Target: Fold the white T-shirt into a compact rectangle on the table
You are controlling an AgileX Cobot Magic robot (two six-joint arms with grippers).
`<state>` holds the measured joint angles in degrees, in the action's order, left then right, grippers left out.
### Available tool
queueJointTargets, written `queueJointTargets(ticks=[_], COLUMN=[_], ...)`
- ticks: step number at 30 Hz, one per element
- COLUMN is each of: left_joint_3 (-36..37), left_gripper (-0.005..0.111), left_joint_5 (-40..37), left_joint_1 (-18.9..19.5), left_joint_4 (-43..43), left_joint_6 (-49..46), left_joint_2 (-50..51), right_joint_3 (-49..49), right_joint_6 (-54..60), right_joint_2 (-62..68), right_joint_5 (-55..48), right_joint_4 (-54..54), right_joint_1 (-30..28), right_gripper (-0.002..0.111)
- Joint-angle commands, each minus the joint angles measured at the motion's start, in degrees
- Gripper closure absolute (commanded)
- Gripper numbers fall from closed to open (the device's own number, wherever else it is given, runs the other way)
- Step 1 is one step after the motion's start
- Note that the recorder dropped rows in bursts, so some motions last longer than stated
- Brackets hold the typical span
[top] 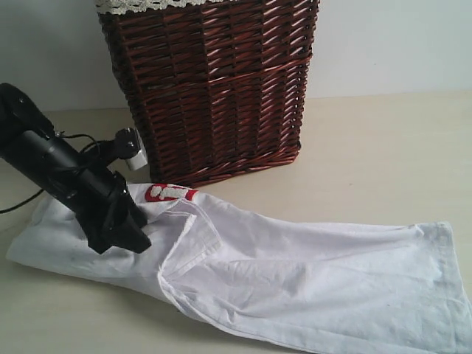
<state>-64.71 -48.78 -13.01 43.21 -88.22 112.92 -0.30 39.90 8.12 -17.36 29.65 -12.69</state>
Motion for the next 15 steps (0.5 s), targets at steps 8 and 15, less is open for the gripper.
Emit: queueJointTargets(ticks=[8,15], left_joint_3=[0.1,0.1], left_gripper=[0.056,0.107], left_joint_5=[32.5,18.3], left_joint_1=[0.2,8.8], left_joint_4=[8.3,8.5], left_joint_6=[0.5,-4.7], left_joint_2=[0.1,1.8], right_joint_3=[0.3,0.3], right_joint_6=[0.5,0.5], right_joint_2=[0.0,0.0], right_joint_5=[0.1,0.1], right_joint_4=[0.4,0.3], right_joint_1=[0.0,0.0], right_gripper=[0.108,0.108])
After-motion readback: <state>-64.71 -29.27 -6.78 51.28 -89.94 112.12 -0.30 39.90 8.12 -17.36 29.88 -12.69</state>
